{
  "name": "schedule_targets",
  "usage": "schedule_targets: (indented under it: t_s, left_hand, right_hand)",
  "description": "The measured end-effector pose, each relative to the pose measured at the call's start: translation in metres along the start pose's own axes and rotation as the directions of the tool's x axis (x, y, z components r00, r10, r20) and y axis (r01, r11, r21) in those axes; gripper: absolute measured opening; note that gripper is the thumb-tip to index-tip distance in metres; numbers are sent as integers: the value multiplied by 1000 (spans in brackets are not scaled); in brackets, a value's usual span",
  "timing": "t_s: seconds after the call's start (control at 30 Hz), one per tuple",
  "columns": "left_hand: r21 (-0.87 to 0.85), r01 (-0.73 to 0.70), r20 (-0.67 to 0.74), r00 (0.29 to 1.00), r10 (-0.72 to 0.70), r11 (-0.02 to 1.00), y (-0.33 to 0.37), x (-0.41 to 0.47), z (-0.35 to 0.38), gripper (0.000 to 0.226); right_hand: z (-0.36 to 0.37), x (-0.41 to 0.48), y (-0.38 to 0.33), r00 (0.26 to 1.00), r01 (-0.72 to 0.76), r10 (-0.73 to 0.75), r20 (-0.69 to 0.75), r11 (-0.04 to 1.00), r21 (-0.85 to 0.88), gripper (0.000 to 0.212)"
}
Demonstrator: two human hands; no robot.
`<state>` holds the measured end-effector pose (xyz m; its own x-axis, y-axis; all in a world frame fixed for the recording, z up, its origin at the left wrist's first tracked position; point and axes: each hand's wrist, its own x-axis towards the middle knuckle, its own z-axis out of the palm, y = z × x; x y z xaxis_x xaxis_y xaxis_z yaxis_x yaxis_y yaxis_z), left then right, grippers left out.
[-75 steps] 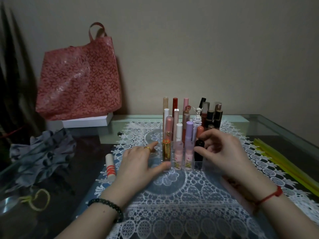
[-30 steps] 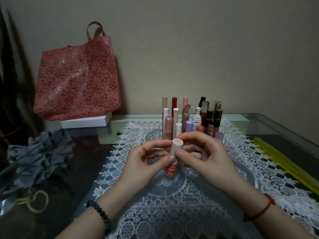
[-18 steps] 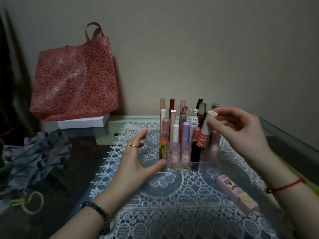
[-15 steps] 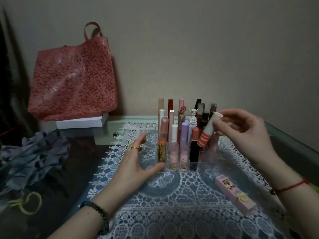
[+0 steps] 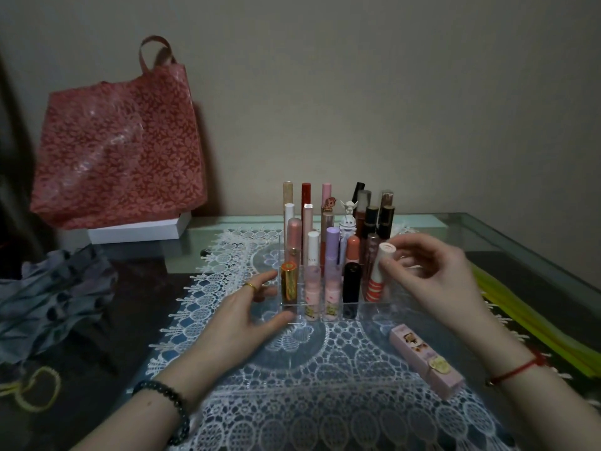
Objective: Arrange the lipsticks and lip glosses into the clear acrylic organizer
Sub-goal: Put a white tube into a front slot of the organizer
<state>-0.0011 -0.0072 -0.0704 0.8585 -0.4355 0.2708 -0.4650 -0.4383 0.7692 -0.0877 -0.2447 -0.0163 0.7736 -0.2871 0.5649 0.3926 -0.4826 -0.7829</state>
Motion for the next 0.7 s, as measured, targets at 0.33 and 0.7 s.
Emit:
schedule_targets:
  t_s: [0.33,0.7]
  left_hand:
    - [24,-24,-18,1000,24,999,-2,2,-1,62]
    - [-22,-20,10,1000,21,1000,1,1,-2,64]
  right_hand:
    - [9,-9,3,995,-83,85,61,996,-22,18]
    - [2,-8,-1,996,-87,90,20,989,-115,22]
